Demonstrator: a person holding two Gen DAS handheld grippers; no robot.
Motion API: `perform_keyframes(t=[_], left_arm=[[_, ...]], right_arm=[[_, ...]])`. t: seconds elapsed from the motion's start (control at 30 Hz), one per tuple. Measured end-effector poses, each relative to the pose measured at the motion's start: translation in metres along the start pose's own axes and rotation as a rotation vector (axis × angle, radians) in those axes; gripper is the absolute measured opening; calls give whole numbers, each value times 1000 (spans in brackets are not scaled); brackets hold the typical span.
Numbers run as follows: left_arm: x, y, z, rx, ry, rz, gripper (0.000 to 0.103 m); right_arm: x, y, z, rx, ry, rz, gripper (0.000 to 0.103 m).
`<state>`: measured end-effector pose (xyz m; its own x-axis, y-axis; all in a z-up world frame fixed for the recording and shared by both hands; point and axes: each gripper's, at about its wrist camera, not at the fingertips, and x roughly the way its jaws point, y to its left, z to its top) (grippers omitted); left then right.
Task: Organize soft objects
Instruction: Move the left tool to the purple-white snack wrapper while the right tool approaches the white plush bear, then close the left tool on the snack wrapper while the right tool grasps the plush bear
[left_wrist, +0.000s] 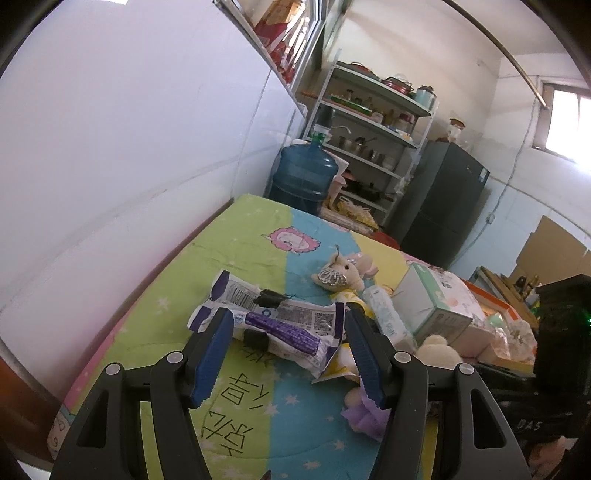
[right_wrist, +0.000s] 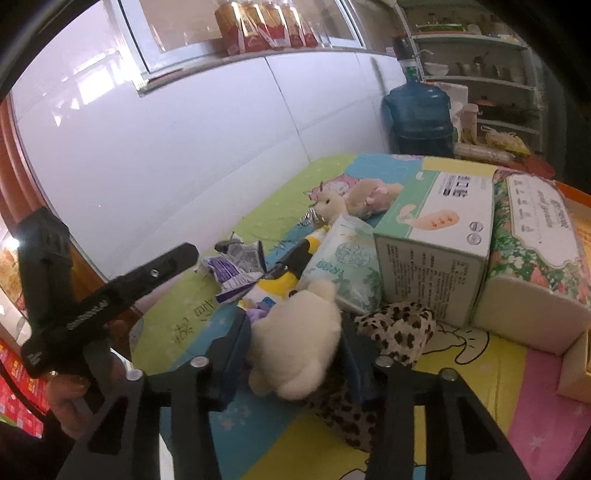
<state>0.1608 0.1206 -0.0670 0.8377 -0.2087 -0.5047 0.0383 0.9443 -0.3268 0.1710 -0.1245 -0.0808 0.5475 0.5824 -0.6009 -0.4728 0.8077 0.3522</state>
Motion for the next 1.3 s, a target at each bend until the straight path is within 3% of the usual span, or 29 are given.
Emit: perform_keyframes(t=[0.07, 0.23, 0.4, 0.8, 1.1, 1.3], left_arm=[[1, 1, -1, -4, 5, 1, 65], [3, 0, -5, -8, 23, 5, 65], [10, 0, -10, -35, 56, -2, 65], [45, 25, -14, -268, 169, -17, 64], [70, 16, -2, -223, 179, 20, 64], [74, 16, -2, -217, 169, -4, 52]], right_arm=[[-9, 1, 1, 7, -24, 24, 34], [-39, 6, 5, -18, -113, 44, 34], [-57, 2, 6, -12, -150, 46, 34], [-61, -6, 3, -5, -161, 51, 34], [-59, -11, 1, -5, -158, 57, 35], [-58, -17, 0, 4, -156, 61, 35]])
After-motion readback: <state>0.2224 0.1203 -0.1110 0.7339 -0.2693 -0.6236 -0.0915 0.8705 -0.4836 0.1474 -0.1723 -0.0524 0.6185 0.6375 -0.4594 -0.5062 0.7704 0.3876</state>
